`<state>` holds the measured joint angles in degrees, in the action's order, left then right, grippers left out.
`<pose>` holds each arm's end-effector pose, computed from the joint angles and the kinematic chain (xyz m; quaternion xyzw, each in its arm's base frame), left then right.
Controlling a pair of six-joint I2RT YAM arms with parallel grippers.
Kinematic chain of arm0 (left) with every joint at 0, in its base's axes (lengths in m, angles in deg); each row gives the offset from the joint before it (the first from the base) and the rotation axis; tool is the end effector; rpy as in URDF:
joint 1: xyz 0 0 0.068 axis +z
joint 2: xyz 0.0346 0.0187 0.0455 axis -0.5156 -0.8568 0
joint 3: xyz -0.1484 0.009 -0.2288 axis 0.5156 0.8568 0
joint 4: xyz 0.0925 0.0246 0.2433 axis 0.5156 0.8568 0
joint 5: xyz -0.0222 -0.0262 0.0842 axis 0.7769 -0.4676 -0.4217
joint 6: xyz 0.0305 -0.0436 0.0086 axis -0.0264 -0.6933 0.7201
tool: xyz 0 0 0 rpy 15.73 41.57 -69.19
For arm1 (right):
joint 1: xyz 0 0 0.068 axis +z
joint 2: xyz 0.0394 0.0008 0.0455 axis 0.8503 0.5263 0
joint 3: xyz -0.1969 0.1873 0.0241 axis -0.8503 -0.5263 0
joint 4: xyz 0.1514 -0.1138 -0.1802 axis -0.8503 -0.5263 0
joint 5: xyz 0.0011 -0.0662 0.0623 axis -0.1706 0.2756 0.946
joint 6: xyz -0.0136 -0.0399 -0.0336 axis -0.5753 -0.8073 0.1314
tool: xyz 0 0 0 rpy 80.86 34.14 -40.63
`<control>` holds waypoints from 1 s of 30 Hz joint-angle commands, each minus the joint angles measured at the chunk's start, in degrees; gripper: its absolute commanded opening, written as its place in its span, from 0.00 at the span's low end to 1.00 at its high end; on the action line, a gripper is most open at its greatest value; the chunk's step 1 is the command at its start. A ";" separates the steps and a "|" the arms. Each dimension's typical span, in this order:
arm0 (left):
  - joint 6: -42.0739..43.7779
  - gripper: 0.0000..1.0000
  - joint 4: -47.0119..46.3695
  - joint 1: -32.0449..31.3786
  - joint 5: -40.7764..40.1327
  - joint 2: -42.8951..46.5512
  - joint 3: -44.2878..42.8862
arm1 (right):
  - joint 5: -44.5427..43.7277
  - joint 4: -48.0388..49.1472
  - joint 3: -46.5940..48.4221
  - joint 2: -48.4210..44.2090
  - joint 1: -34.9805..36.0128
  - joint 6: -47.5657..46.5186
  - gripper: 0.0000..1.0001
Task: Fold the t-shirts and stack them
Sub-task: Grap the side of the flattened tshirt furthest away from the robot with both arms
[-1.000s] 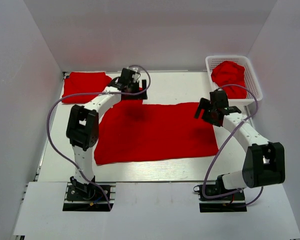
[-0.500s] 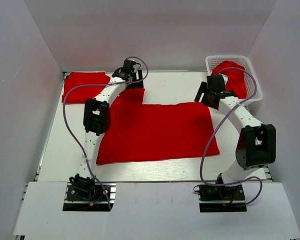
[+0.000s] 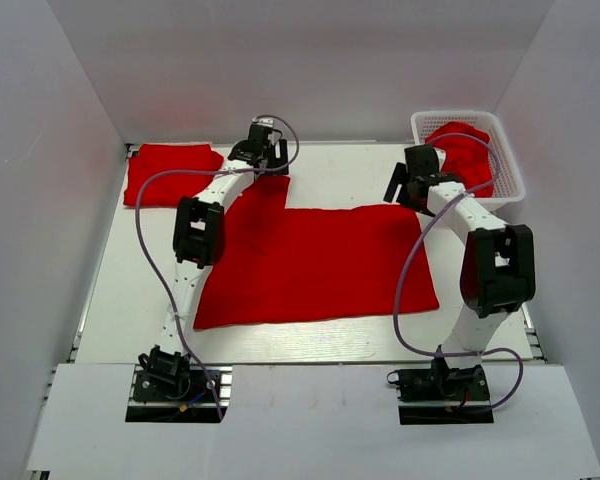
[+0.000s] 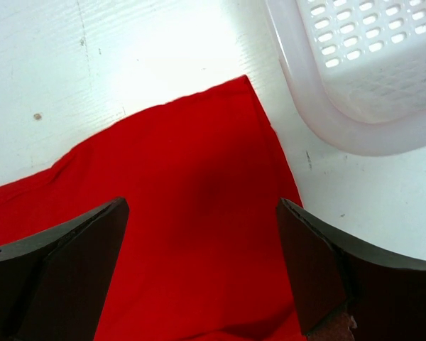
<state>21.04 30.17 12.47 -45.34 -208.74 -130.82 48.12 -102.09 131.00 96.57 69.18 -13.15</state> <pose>0.5488 -0.1792 0.1620 0.0046 0.9154 -0.0526 0.3991 0.3876 0.0637 0.2420 0.1676 0.9108 -0.0316 0.3760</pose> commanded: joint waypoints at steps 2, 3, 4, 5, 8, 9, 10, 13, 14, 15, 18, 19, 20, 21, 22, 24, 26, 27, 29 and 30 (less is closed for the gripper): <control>4.87 0.99 -3.54 -0.24 0.80 1.73 -1.54 | 0.37 1.14 3.36 1.54 0.13 -0.80 0.90; 5.75 0.99 -3.54 -0.24 0.80 1.73 -1.54 | 0.64 1.05 3.62 1.97 0.05 -0.54 0.90; 6.71 0.99 -4.06 -0.76 0.80 1.73 -1.54 | 0.64 1.14 3.71 2.59 0.05 -0.54 0.90; 8.38 0.99 -4.07 -0.77 0.80 1.73 -1.54 | 0.73 1.57 3.97 2.85 0.13 -0.62 0.90; 12.67 0.96 -4.07 -1.38 3.26 1.73 -0.23 | 1.34 2.01 5.03 4.35 0.05 -0.45 0.90; 13.83 0.96 -4.07 -1.38 4.05 1.73 -0.22 | 1.52 2.02 5.90 4.70 0.05 -0.62 0.90; 14.97 0.96 -4.07 -1.38 5.71 1.73 0.99 | 1.69 1.93 6.26 5.92 0.13 -0.80 0.90; 19.20 0.96 -4.07 -1.91 9.84 2.34 2.76 | 2.57 1.58 8.72 7.95 0.05 -0.45 0.90; 19.20 0.96 -4.07 -1.91 9.86 2.34 3.37 | 2.66 1.49 9.94 8.22 0.05 -0.54 0.90; 19.73 0.96 -4.68 -1.91 10.55 2.34 3.38 | 3.27 1.49 10.22 8.91 0.05 -0.45 0.90; 20.26 0.96 -4.69 -1.91 11.96 2.34 3.38 | 3.28 1.40 11.45 9.62 0.05 -0.97 0.90; 20.26 0.96 -4.69 -1.91 11.97 2.34 3.38 | 3.28 1.31 11.45 9.62 0.05 -0.98 0.90; 20.26 0.95 -4.69 -1.91 11.97 2.34 3.38 | 2.93 1.49 11.45 9.62 0.13 -0.98 0.90; 20.26 0.95 -4.69 -1.91 12.58 1.73 3.38 | 2.93 1.40 11.45 9.71 0.05 -0.98 0.90; 20.26 0.92 -4.69 -1.91 12.58 1.73 3.99 | 2.75 1.49 11.36 9.71 0.22 -1.06 0.90; 20.26 0.89 -4.16 -1.91 10.75 1.03 3.99 | 2.75 1.58 11.45 9.89 0.13 -1.07 0.90; 20.26 0.83 -4.16 -2.44 9.16 0.42 4.61 | 2.75 1.40 11.36 9.98 0.05 -1.15 0.90; 20.26 0.80 -3.29 -2.44 6.98 -0.20 4.61 | 2.66 1.31 11.45 9.98 0.13 -0.98 0.90; 20.26 0.70 -2.66 -2.44 4.34 -0.20 5.13 | 2.40 1.31 11.19 9.72 0.05 -0.98 0.90; 20.26 0.66 -2.66 -2.44 3.80 -0.20 5.14 | 2.22 1.23 10.92 9.80 0.05 -0.98 0.90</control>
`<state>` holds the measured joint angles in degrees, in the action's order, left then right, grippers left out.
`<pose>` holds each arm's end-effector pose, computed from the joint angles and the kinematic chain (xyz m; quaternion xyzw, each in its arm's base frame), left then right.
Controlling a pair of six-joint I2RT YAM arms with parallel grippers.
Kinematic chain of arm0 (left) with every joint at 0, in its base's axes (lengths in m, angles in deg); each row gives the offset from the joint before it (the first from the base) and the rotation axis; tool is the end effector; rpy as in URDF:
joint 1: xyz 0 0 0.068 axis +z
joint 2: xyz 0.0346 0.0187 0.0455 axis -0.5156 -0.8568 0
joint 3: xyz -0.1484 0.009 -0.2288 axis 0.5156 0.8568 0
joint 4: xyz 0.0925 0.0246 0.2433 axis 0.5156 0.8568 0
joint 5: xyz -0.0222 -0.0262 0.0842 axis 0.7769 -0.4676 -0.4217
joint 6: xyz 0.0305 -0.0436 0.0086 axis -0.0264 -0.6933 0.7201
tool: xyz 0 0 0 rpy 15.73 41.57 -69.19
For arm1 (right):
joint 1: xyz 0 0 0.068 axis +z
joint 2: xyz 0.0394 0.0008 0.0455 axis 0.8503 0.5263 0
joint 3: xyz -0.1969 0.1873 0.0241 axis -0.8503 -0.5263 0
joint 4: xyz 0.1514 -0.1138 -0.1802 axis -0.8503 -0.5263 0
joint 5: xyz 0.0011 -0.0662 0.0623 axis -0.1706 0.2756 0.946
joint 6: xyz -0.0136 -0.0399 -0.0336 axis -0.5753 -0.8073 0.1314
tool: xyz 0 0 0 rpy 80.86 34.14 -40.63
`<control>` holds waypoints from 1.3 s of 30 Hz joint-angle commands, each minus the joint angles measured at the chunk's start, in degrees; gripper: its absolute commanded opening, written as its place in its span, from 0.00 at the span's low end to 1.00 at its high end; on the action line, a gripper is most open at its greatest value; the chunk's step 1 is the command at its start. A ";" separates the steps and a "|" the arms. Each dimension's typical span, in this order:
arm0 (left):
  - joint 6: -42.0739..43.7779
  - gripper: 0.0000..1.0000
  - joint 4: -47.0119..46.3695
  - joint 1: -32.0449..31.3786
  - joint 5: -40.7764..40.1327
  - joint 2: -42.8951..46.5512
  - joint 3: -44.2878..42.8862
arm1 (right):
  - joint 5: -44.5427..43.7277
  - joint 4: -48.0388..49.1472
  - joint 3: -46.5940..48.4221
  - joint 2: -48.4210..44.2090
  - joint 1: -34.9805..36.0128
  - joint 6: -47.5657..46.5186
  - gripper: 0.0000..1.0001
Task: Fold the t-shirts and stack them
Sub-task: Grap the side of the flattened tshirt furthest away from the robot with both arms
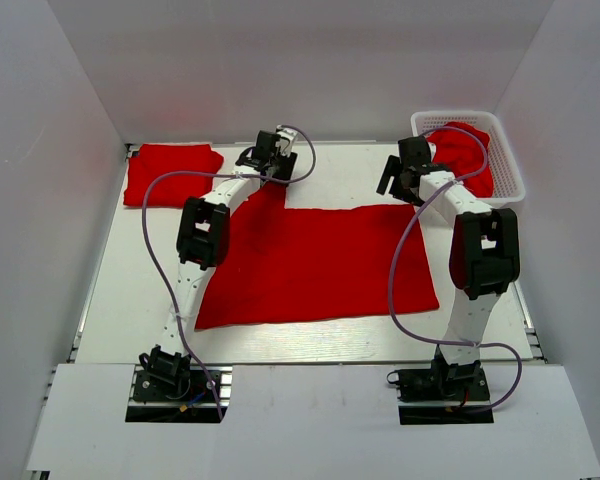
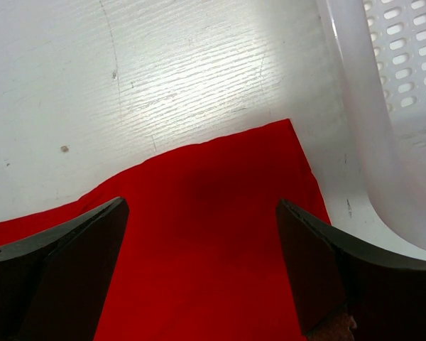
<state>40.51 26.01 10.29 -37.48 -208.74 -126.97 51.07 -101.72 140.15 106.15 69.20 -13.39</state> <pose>0.5391 -0.2042 0.1453 0.2034 0.8932 -0.0548 0.3972 0.4286 0.0736 0.2270 0.1570 0.9159 -0.0094 0.3694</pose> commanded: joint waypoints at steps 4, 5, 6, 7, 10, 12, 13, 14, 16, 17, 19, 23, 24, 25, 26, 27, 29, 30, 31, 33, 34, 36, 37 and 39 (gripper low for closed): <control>0.18 0.43 2.02 -0.25 -4.69 -0.20 1.81 | -0.99 0.94 1.33 0.14 -0.15 -0.39 0.90; 0.17 0.39 2.02 -0.25 -4.69 -0.20 1.82 | -1.08 0.85 1.24 0.14 -0.06 -0.12 0.90; 0.17 0.35 2.02 -0.25 -4.00 -0.20 1.82 | -0.99 0.85 1.24 0.31 -0.06 -0.21 0.90; -0.53 0.29 1.49 -0.25 -3.99 -0.20 1.29 | -0.99 0.94 1.41 0.40 0.11 -0.04 0.90; -1.67 0.07 1.49 -0.25 -3.46 -0.20 0.76 | -1.69 0.86 1.85 1.10 0.02 -0.21 0.90; -2.29 0.00 0.88 -0.25 -3.46 -0.20 0.15 | -3.70 0.50 2.46 1.63 0.20 1.27 0.90; -2.29 0.00 0.87 -0.25 -3.46 -0.20 0.15 | -4.32 -0.19 2.81 2.07 0.11 2.42 0.90; -2.29 0.00 0.87 -0.25 -3.46 -0.20 0.15 | -4.77 -1.16 3.69 2.86 0.11 3.99 0.90; -2.91 0.00 0.26 -0.25 -3.46 0.32 0.15 | -7.21 -1.78 4.75 4.26 0.29 6.98 0.89; -2.91 0.00 0.26 -0.25 -4.16 0.32 0.15 | -7.84 -2.13 5.88 4.71 0.46 7.69 0.89; -3.61 0.00 0.26 -0.25 -5.48 0.93 0.15 | -9.85 -2.31 6.86 6.11 0.73 9.27 0.89; -3.61 0.00 -0.88 -0.25 -4.96 2.16 1.47 | -13.19 -4.24 11.59 9.71 1.61 10.77 0.86; -3.61 0.00 -1.58 -0.25 -4.96 2.17 1.99 | -13.56 -4.85 12.22 10.50 1.96 11.12 0.86; -4.13 0.00 -1.59 -0.25 -4.96 2.17 1.99 | -13.99 -5.47 12.83 11.12 1.87 11.65 0.86; -4.14 0.00 -1.59 -0.25 -4.96 2.17 1.99 | -14.87 -5.91 13.10 11.73 1.96 12.70 0.85; -4.14 0.00 -1.59 -0.25 -4.96 2.69 1.99 | -15.05 -6.35 13.19 12.09 2.05 12.97 0.85; -4.14 0.00 -1.59 -0.25 -4.96 2.70 1.99 | -16.53 -6.26 12.84 12.18 2.22 13.85 0.84; -4.14 0.00 -1.59 -0.25 -4.96 2.70 1.99 | -15.85 -6.18 12.49 12.27 2.31 13.94 0.84; -4.66 0.00 -1.59 -0.25 -4.96 2.70 1.99 | -16.19 -5.92 12.22 12.27 2.22 14.03 0.84; -4.67 0.00 -1.59 -0.25 -4.96 2.70 2.60 | -16.46 -5.83 11.52 12.79 2.22 14.20 0.84; -5.19 0.00 -1.59 -0.25 -4.96 2.70 2.61 | -16.55 -5.39 11.61 12.88 2.31 13.86 0.84; -5.19 0.00 -1.59 -0.25 -4.35 2.70 2.61 | -16.72 -5.30 12.04 13.94 2.22 13.33 0.84; -5.19 0.00 -1.59 -0.25 -4.34 2.70 2.61 | -17.07 -5.47 12.31 14.63 2.31 13.33 0.84; -5.19 0.00 -1.59 -0.25 -3.81 2.70 3.14 | -16.55 -5.22 12.31 15.60 2.31 12.37 0.84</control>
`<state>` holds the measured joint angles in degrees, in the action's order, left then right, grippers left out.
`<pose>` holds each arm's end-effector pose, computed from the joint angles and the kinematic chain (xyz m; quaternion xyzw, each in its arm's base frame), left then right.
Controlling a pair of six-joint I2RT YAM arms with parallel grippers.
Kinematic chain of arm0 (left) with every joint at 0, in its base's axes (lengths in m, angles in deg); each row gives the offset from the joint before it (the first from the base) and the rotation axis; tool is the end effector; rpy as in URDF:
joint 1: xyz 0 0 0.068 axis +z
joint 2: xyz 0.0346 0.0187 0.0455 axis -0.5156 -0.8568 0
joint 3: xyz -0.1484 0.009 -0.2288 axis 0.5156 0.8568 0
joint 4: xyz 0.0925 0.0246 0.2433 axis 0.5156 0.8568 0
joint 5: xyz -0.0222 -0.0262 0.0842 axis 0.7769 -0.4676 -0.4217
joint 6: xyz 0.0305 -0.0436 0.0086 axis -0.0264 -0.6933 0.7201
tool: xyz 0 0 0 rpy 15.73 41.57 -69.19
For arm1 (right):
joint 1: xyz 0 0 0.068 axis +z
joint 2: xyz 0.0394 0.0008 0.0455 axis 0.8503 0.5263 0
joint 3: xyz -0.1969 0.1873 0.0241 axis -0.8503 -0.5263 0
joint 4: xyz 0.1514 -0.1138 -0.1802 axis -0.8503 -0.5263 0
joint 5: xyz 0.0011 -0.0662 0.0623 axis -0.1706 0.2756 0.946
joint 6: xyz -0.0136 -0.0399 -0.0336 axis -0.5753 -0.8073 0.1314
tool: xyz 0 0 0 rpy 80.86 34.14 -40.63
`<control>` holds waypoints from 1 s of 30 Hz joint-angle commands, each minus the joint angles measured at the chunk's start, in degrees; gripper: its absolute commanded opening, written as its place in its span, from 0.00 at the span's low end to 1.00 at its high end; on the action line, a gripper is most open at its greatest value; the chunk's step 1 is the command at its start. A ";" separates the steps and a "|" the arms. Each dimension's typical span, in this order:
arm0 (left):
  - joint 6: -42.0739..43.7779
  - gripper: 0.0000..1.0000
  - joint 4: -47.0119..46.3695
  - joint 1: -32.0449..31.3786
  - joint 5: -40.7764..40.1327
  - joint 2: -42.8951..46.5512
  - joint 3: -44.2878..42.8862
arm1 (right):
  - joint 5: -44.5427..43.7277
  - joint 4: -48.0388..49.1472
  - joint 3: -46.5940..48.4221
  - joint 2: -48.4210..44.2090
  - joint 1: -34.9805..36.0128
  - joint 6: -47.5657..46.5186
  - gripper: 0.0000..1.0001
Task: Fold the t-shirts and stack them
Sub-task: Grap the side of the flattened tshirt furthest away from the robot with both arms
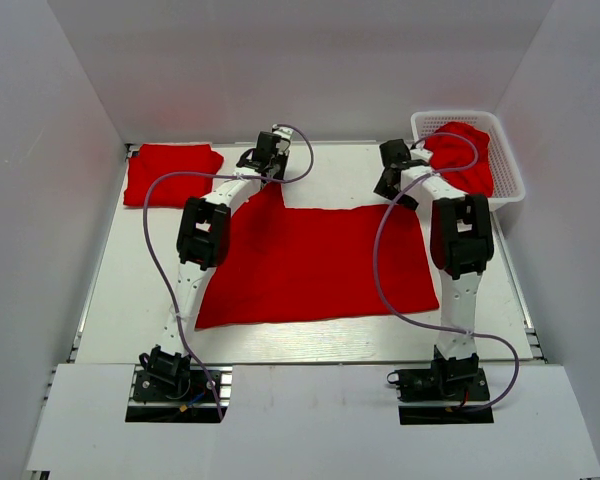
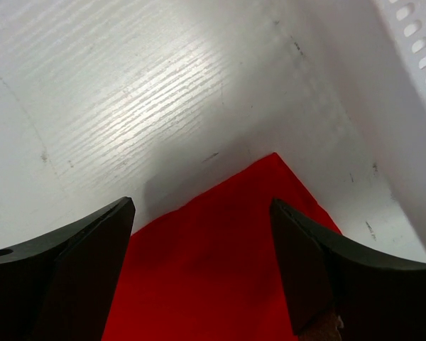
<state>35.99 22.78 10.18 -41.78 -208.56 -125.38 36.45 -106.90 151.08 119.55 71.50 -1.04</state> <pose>0.5406 -0.2031 0.1426 0.1522 0.8963 -0.0397 0.4147 0.4648 0.0914 0.1815 0.2633 0.8905 -0.1028 0.3566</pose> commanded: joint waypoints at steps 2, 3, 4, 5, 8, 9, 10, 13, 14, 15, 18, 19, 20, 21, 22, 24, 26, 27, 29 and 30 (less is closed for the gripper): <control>-0.67 0.00 1.65 -0.14 1.02 2.52 1.54 | -1.93 -0.20 1.73 2.91 -0.16 0.10 0.82; -0.67 0.00 1.13 -0.14 1.63 2.52 2.15 | -1.75 -0.38 1.99 3.35 -0.07 0.27 0.82; -0.67 0.00 1.12 -0.14 1.64 2.52 2.15 | -1.75 -0.47 1.91 3.35 -0.16 0.45 0.81; -1.19 0.00 1.12 -0.14 2.24 2.52 2.16 | -1.40 -0.73 1.82 3.53 -0.16 0.54 0.81; -1.20 0.00 1.12 0.38 2.78 2.52 2.16 | -1.84 -0.38 1.30 3.35 -0.16 0.71 0.76; -1.20 0.00 1.12 0.38 2.78 2.52 2.16 | -1.84 -0.12 1.03 3.35 -0.16 0.71 0.73; -1.72 0.00 1.12 0.38 2.78 2.52 2.16 | -1.49 0.14 0.94 3.53 -0.07 0.71 0.69; -1.72 0.00 1.65 0.38 3.31 3.04 1.54 | -0.79 -0.20 0.94 3.44 0.01 0.62 0.61; -1.72 0.00 2.17 0.38 3.31 3.05 1.54 | -0.78 -0.29 1.03 3.53 -0.07 0.62 0.59; -1.72 0.00 2.18 0.38 3.31 3.05 1.54 | -0.70 -0.29 0.94 3.27 -0.07 0.62 0.57; -1.72 0.00 2.18 0.38 3.31 4.45 2.15 | -0.52 -0.47 0.41 2.74 -0.16 0.45 0.46; -1.72 0.00 2.18 0.38 3.31 5.41 3.20 | -0.61 -0.30 0.24 2.39 -0.16 0.45 0.37; -1.72 0.00 2.18 0.38 3.31 6.55 3.82 | -0.52 -0.38 -0.20 1.78 -0.07 0.36 0.33; -1.72 0.00 1.65 0.38 3.31 7.26 4.43 | -0.43 -0.38 -0.55 1.51 -0.16 0.36 0.30; -1.72 0.00 1.65 0.38 2.61 7.96 5.92 | -0.26 -0.38 -0.81 1.25 -0.07 0.27 0.25; -2.24 0.00 1.12 0.38 1.91 10.15 7.51 | 0.18 0.05 -1.43 0.37 -0.24 -0.25 0.17; -2.25 0.00 0.34 0.38 1.02 11.83 10.23 | 0.36 0.58 -2.31 -0.25 -0.07 -0.95 0.00; -2.25 0.00 -0.45 0.38 1.02 12.71 11.37 | 0.36 0.93 -3.27 -1.30 0.19 -1.13 0.00; -2.25 0.00 -1.69 0.38 0.49 15.87 15.33 | 0.10 1.37 -3.80 -2.44 0.10 -1.40 0.00; -2.86 0.00 -2.39 0.38 0.49 16.92 16.73 | 0.01 1.46 -4.76 -3.23 0.19 -1.66 0.00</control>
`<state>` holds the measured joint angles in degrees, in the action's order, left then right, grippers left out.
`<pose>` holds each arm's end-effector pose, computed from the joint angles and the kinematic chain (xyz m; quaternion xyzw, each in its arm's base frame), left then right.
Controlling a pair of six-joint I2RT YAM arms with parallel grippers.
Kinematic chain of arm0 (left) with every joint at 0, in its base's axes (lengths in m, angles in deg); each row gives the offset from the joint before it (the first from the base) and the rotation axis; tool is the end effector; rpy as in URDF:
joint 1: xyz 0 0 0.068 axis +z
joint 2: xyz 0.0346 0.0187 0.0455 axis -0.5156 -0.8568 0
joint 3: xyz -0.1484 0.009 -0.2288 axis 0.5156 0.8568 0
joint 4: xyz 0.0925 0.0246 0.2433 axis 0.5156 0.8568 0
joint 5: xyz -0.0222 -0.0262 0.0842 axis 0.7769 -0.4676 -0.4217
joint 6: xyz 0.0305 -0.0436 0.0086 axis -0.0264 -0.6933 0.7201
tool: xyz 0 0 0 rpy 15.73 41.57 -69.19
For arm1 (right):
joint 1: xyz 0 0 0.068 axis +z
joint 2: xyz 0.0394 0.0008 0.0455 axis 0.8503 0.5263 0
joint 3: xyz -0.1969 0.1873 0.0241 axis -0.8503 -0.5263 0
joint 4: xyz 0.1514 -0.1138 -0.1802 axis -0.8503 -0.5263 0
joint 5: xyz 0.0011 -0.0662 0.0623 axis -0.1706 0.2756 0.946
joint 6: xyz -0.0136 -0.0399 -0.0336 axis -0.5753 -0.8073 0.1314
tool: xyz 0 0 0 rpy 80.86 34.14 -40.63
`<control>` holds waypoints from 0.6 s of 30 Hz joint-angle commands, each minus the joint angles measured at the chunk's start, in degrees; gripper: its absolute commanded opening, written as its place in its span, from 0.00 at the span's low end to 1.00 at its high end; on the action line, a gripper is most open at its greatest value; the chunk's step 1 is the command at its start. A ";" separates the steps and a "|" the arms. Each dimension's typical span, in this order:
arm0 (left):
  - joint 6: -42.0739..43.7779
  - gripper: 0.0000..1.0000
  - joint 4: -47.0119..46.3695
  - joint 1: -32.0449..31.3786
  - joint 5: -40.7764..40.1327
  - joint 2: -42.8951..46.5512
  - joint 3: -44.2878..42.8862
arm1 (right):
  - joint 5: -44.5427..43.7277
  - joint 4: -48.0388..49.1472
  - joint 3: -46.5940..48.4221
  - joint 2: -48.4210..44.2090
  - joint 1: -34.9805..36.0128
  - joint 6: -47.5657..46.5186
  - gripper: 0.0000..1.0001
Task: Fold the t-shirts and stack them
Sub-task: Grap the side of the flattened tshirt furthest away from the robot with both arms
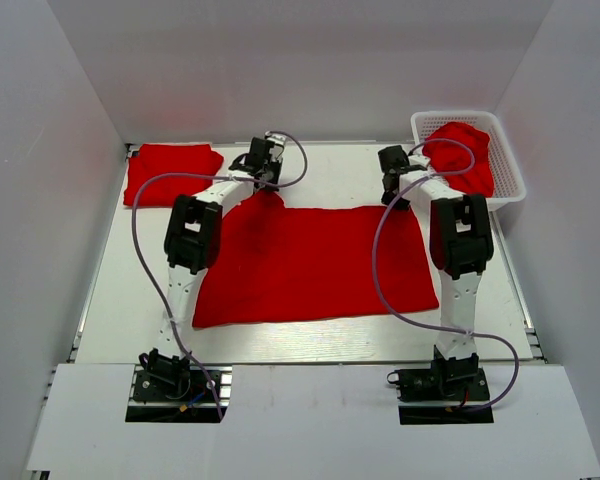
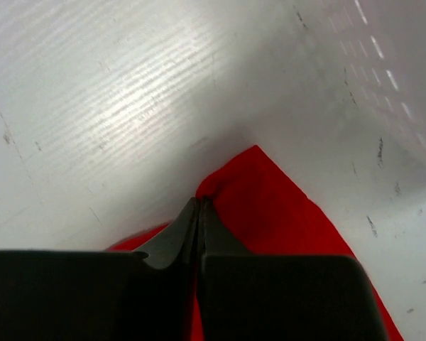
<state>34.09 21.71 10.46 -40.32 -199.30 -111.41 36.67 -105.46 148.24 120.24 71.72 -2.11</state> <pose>0.5097 -0.1895 0.1515 0.1432 0.9109 -0.0511 0.3836 0.4597 0.0922 0.1626 0.2494 0.8997 -0.1121 0.3403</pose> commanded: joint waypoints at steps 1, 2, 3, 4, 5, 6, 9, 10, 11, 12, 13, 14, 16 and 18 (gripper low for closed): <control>-0.96 0.00 -2.54 0.10 -1.49 8.71 5.30 | -0.56 0.19 -2.19 -4.72 -0.11 -0.59 0.00; -1.49 0.00 -2.55 0.10 -2.02 10.72 6.46 | -0.56 0.28 -2.63 -5.08 -0.12 -1.11 0.00; -1.49 0.00 -3.25 0.10 -2.03 11.79 7.60 | -0.56 0.98 -3.50 -6.13 -0.20 -1.29 0.00; -1.49 0.00 -4.39 0.10 -2.72 12.84 10.31 | -0.48 2.03 -4.90 -7.27 -0.03 -1.99 0.00; -1.49 0.00 -5.10 0.10 -2.73 15.29 11.90 | -0.30 2.65 -6.40 -7.89 0.15 -2.26 0.00; -2.10 0.00 -5.97 0.10 -3.25 16.62 13.48 | -0.21 3.61 -6.93 -9.81 0.24 -3.04 0.00; -2.72 0.00 -7.74 -0.42 -5.10 21.62 20.77 | -0.47 5.56 -10.54 -12.36 0.50 -3.57 0.00; -2.72 0.00 -8.35 -0.43 -5.80 22.86 22.10 | -0.56 5.99 -12.37 -13.77 0.85 -3.93 0.00; -4.46 0.00 -8.36 -0.43 -5.81 24.00 23.33 | -0.48 7.04 -13.00 -14.30 0.76 -4.10 0.00; -5.52 0.00 -8.36 -0.43 -5.81 25.15 25.78 | -0.39 7.31 -13.53 -16.05 0.85 -5.06 0.00; -6.32 0.00 -8.36 -0.43 -5.81 27.33 27.11 | -0.39 7.32 -14.84 -16.42 1.03 -5.25 0.00; -7.89 0.00 -8.36 -0.43 -6.33 28.49 28.43 | -0.30 7.66 -15.11 -17.29 1.20 -5.86 0.00; -9.39 0.00 -8.36 -0.43 -7.04 30.60 32.30 | -0.21 7.67 -16.25 -18.35 1.46 -6.39 0.00; -11.68 0.00 -8.36 -0.43 -7.04 33.76 35.64 | 0.05 7.58 -17.57 -19.05 1.64 -6.57 0.00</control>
<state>26.74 14.12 10.29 -45.93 -171.19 -79.00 37.32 -99.88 132.26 103.70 72.94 -7.21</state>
